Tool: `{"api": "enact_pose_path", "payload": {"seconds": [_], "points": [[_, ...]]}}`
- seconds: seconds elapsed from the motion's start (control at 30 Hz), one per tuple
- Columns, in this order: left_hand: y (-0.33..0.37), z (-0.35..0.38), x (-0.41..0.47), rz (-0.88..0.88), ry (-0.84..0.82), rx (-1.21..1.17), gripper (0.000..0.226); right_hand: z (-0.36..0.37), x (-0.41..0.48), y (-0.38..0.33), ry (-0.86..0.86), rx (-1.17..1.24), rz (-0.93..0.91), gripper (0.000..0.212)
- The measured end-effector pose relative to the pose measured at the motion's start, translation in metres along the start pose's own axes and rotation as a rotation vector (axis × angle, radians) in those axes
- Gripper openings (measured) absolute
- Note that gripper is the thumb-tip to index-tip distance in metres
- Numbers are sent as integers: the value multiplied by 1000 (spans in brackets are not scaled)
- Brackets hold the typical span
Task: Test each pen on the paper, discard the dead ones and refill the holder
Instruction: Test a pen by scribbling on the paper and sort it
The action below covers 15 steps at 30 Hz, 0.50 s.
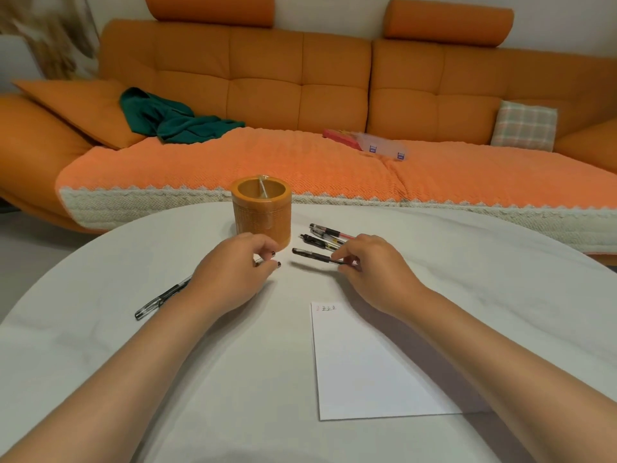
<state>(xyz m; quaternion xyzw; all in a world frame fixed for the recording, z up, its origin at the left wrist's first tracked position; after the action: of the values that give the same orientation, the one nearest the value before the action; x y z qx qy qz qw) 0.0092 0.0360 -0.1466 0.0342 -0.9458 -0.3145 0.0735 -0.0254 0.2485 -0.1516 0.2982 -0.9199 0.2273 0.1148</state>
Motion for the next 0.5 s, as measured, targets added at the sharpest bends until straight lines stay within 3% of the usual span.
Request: {"api": "enact_pose_path", "payload": {"seconds": [0.27, 0.4, 0.5], "points": [[-20, -23, -11, 42, -35, 355, 5, 15, 36, 6, -75, -201, 38, 17], [-31, -35, -23, 32, -42, 476, 17, 18, 41, -8, -130, -391, -32, 15], [-37, -41, -30, 13, -61, 507, 23, 20, 45, -28, -79, -372, -77, 23]]}}
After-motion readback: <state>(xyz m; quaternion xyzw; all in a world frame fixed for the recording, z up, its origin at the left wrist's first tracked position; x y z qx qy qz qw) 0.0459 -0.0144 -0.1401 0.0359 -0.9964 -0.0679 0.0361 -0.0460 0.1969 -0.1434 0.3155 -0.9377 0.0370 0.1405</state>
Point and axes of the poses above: each hand's wrist, its own x-axis towards the middle knuckle, its own z-axis out of the palm, y = z × x, the point moved 8 cm from there along x, towards the middle knuckle, and after that the axes turned 6 degrees about -z, right-handed, at the moved point
